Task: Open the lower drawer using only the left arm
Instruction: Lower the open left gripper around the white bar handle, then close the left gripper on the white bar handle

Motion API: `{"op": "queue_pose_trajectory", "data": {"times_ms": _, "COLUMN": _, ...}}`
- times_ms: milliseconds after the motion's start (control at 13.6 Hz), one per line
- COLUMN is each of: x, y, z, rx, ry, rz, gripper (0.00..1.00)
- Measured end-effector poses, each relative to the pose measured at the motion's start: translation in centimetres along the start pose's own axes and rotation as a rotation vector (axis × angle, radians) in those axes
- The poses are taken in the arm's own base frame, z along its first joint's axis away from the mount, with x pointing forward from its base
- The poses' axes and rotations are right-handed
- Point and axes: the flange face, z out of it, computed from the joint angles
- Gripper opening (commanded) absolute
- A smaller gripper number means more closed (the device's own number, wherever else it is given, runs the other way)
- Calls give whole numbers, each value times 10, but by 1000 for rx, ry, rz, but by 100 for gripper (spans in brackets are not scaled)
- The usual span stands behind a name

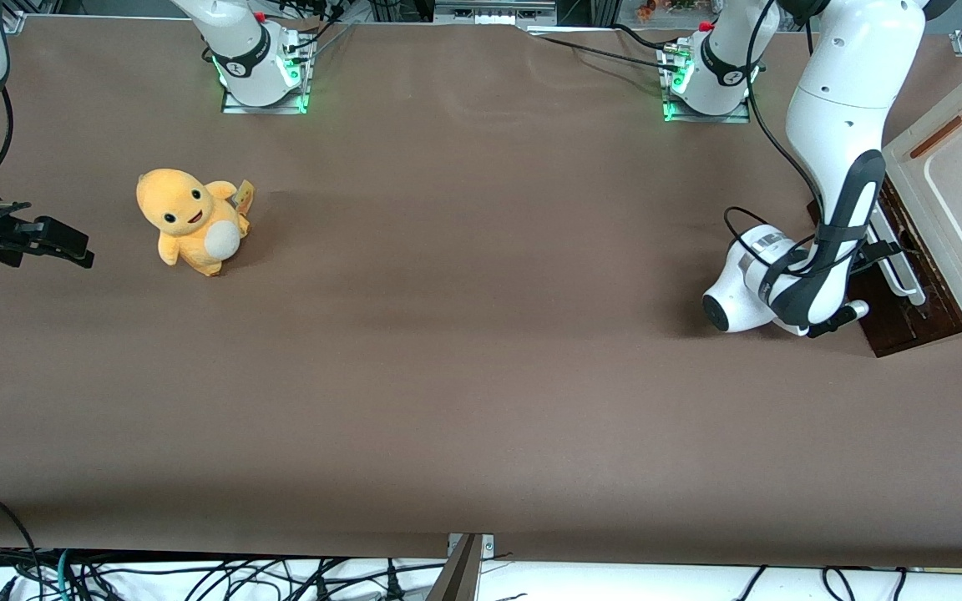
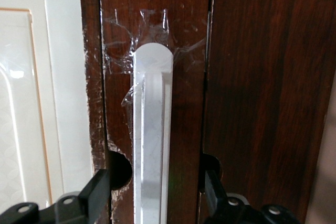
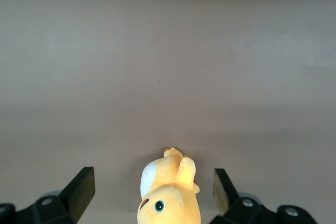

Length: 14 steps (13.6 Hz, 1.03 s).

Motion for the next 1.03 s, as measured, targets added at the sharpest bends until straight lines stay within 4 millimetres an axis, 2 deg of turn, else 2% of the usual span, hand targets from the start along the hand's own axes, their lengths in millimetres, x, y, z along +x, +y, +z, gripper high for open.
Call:
{"op": "queue_pose_trajectory", "data": {"times_ms": 516, "x": 2, "y": -3, "z": -1, "rx": -4, "ry": 1, "rz": -5, "gripper": 63}}
{"op": "queue_pose_trajectory", "data": {"times_ms": 663, "x": 5, "y": -8, "z": -3, "rx": -10, "ry": 2, "rz": -5, "gripper": 51}}
{"op": "queue_pose_trajectory", "data": {"times_ms": 811, "x": 6, "y": -13, "z": -4, "rx": -14, "ry": 2, "rz": -9, "gripper": 50}}
{"op": "queue_pose_trajectory", "data": {"times_ms": 1032, "x": 8, "y": -15, "z": -1, "rx": -16, "ry": -4, "rz": -10, "gripper": 42}}
